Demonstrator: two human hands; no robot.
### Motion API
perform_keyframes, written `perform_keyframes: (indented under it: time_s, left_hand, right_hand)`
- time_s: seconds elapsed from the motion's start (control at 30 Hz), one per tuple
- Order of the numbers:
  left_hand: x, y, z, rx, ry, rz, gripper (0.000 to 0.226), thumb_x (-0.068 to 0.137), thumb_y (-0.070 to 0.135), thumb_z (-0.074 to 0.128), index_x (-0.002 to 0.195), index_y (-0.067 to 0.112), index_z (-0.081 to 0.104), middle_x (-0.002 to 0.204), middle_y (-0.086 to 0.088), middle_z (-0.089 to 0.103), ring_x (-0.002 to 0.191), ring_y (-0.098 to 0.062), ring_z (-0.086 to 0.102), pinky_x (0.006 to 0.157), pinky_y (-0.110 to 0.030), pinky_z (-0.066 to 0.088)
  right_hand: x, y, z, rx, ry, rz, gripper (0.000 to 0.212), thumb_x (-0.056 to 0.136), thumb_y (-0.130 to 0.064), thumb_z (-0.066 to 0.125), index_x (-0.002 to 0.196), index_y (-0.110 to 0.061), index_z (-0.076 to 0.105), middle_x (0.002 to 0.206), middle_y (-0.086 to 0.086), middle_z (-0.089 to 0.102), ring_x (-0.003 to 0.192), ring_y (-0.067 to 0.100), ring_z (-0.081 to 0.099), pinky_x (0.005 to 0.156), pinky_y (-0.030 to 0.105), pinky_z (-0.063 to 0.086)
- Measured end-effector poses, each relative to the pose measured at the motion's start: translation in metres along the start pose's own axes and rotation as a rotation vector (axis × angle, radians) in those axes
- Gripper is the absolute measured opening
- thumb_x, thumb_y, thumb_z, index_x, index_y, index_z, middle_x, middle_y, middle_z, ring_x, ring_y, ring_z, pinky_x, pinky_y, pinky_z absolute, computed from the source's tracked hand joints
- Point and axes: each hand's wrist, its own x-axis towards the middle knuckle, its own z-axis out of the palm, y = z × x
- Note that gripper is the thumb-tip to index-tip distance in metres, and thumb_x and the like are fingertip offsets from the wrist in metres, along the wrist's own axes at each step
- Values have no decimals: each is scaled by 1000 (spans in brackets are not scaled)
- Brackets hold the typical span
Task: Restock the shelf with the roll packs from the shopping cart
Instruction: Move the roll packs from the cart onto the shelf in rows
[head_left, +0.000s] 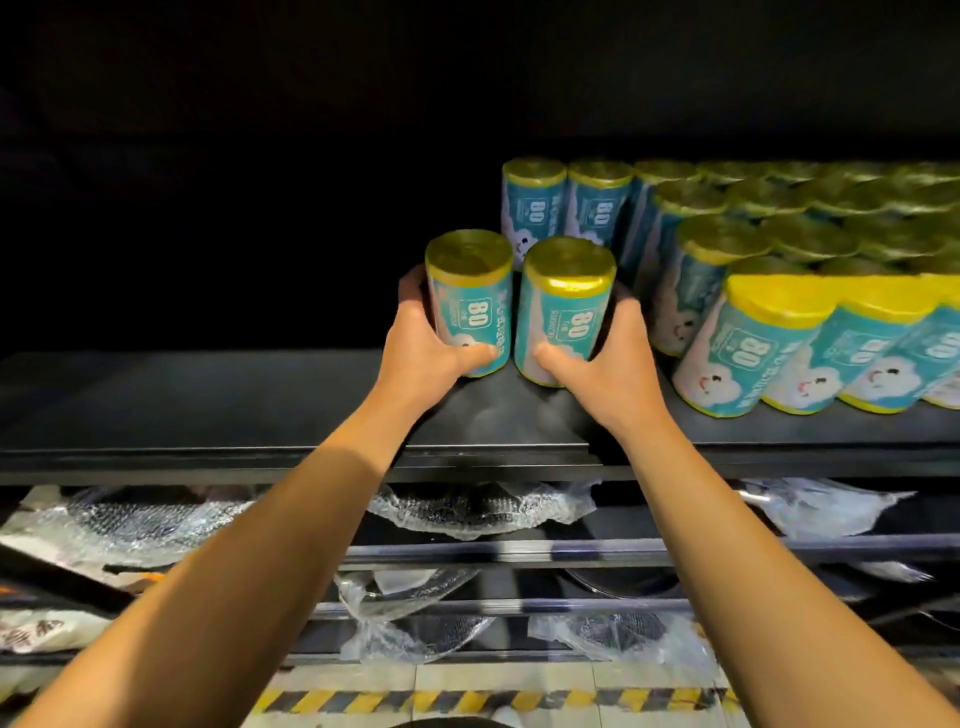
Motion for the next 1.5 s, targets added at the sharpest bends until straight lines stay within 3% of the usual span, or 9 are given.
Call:
perform_keyframes:
  time_s: [0.13, 0.3, 0.43, 0.63, 0.7, 0.77, 0.93, 1.17, 1.5]
  left_hand:
    - [1, -4, -3, 41, -23, 48, 90, 62, 15, 93, 136, 12, 41, 107, 15, 62, 95, 15, 61, 78, -8, 50]
    - [1, -4, -14, 53, 53, 121, 87, 58, 50, 80, 129, 11, 49, 120, -3, 59, 111, -9, 60, 90, -34, 55]
    - [9, 3, -18, 44, 68, 210, 99, 60, 44, 82, 143, 11, 39, 128, -5, 58, 115, -13, 60, 94, -35, 53]
    - [20, 4, -24, 119, 6, 281, 82, 66, 26, 87, 139, 19, 49, 115, 13, 57, 104, 6, 57, 87, -14, 50]
    - [25, 1, -25, 104, -12, 280, 80, 66, 30, 84, 138, 25, 50, 119, 10, 54, 106, 2, 58, 90, -22, 53]
    - [32, -3, -23, 88, -36, 298, 77, 66, 37, 81, 136, 33, 48, 123, 8, 52, 112, -11, 58, 91, -40, 55]
    - [64, -1, 0, 97, -93, 262, 80, 68, 27, 83, 139, 34, 47, 120, 8, 45, 109, -17, 58, 93, -46, 54]
    - [100, -2, 28, 80, -114, 276, 83, 67, 23, 85, 140, 29, 48, 123, 3, 45, 115, -23, 55, 97, -47, 50]
    - [116, 0, 47, 58, -101, 319, 82, 62, 32, 82, 137, 29, 50, 127, -4, 52, 114, -22, 58, 98, -43, 49]
  right_hand:
    - [-8, -11, -2, -48, 139, -111, 86, 75, -31, 83, 142, -7, 35, 137, 6, 40, 129, 14, 40, 104, 23, 36]
    - [-11, -17, 12, -91, 262, -174, 78, 78, -23, 81, 140, -3, 38, 129, 11, 43, 124, 22, 42, 101, 27, 37]
    - [7, -14, 21, -124, 314, -139, 78, 80, -19, 79, 145, -5, 37, 129, 13, 45, 124, 29, 45, 105, 36, 40]
    - [55, -2, 32, -82, 400, -132, 84, 81, -9, 78, 152, -4, 34, 149, 17, 41, 138, 30, 41, 105, 5, 21]
    - [66, 2, 33, -110, 420, -140, 83, 81, -7, 77, 152, -1, 34, 149, 19, 42, 140, 29, 39, 104, -2, 15]
    - [72, 5, 34, -132, 434, -125, 83, 81, -6, 75, 152, -2, 33, 151, 20, 40, 143, 29, 37, 106, 1, 15]
    - [74, 7, 36, -119, 431, -90, 87, 81, -5, 74, 155, -5, 28, 157, 16, 35, 147, 26, 32, 108, 0, 14]
    - [54, 9, 38, -34, 468, -12, 78, 81, -26, 63, 152, -13, 32, 149, 11, 44, 140, 23, 41, 116, 45, 38]
    - [66, -6, 46, 26, 444, 70, 76, 85, -39, 54, 150, -3, 39, 151, 15, 44, 141, 25, 41, 115, 25, 32]
